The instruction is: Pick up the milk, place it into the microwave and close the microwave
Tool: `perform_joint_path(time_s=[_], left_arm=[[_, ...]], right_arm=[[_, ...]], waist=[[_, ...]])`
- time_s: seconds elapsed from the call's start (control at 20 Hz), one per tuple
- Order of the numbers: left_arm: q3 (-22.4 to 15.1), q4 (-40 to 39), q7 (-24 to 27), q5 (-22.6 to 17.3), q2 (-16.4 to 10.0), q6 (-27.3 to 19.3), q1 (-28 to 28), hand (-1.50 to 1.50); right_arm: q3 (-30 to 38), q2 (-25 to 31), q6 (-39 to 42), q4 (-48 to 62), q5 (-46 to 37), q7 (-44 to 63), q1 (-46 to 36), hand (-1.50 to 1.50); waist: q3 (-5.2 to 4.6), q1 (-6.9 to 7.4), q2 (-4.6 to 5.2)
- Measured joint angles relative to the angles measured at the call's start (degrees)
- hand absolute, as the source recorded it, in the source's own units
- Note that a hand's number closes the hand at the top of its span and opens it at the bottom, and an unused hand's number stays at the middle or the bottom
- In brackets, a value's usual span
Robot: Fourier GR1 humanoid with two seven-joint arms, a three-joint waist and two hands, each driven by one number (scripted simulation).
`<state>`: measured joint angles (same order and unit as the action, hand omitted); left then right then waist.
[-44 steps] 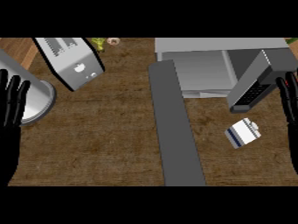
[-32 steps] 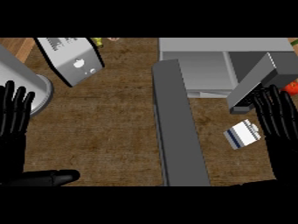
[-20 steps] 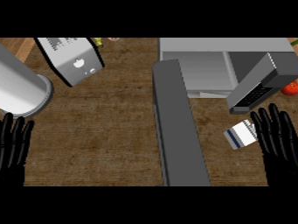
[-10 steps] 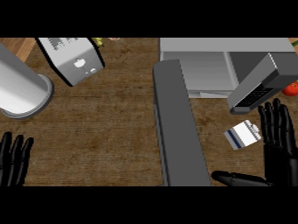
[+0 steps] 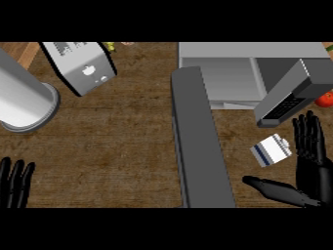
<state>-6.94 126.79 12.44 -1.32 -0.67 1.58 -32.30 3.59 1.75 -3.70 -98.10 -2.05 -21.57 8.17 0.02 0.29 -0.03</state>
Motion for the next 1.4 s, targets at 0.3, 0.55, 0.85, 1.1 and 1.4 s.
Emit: perform_joint_path(time_s=[0.3,0.55,0.85,1.1,1.4], left_arm=[[0.0,1.5,1.4,-0.5,-0.4,0.9,-2.9,-1.5],[-1.5,-0.2,2.8,0.8,0.0,0.3,-3.0,-1.5],[-1.6,-1.0,5.1,0.6,-0.1,1.1,-4.5,-1.5],[-1.7,0.4,5.6,-0.1,-0.5,1.0,-6.3,-1.5],[-1.5,1.2,4.4,-0.4,-0.6,0.7,-6.0,-1.5]], right_arm=[[3.4,1.0,-0.7,9.3,-0.3,-6.2,-2.0,-1.5],[7.0,3.7,0.4,15.9,0.7,-9.6,-4.0,-1.5],[9.1,6.1,2.4,23.8,1.2,-13.3,-5.8,-1.5],[10.3,7.8,4.0,33.2,0.7,-18.0,-8.5,-1.5],[12.0,10.2,4.6,44.7,0.1,-22.4,-13.6,-1.5]], waist=[[-0.01,0.1,-0.01],[-0.01,0.05,0.0],[0.0,0.08,0.0],[-0.01,0.22,0.01],[0.0,0.24,0.05]])
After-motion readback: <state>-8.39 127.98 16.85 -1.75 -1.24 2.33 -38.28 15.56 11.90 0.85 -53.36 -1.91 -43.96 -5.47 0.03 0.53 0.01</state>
